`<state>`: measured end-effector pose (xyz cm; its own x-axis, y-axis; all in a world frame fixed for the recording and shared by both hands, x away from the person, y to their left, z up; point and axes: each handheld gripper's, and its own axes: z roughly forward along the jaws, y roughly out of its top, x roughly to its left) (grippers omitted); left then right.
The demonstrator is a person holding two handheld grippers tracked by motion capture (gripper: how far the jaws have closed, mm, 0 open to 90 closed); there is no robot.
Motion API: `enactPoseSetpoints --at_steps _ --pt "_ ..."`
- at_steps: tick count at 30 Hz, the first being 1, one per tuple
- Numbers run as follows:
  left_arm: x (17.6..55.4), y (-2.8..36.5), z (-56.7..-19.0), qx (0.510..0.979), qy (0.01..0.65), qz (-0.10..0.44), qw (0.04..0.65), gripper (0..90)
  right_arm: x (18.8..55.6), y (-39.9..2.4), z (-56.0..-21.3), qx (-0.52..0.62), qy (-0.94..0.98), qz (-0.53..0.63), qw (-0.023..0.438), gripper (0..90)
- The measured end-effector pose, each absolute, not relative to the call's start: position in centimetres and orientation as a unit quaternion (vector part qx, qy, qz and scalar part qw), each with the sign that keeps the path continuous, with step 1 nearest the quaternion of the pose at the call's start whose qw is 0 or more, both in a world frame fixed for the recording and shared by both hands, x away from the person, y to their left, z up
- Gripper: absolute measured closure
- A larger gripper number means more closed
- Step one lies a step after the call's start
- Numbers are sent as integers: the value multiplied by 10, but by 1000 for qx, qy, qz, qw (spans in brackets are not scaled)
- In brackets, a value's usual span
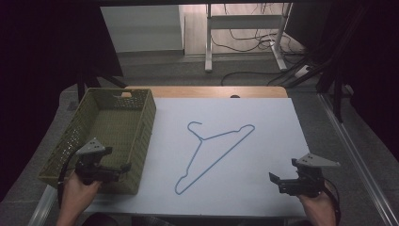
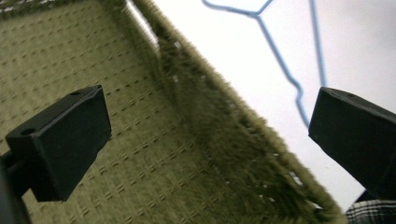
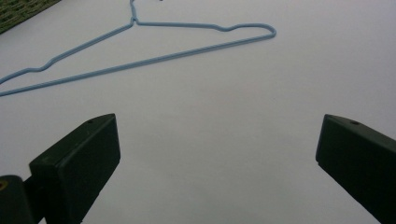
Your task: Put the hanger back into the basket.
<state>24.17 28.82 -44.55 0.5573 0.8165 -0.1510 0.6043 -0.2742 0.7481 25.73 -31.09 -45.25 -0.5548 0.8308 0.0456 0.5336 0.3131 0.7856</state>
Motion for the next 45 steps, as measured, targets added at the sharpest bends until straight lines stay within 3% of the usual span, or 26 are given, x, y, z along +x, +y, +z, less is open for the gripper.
enactPoseSetpoints --at_steps 23,45 --pt "242 288 -439 788 452 136 396 4 261 -309 -456 440 789 383 190 0" --pt "261 226 -416 827 397 135 374 0 258 -311 -448 436 787 393 191 0"
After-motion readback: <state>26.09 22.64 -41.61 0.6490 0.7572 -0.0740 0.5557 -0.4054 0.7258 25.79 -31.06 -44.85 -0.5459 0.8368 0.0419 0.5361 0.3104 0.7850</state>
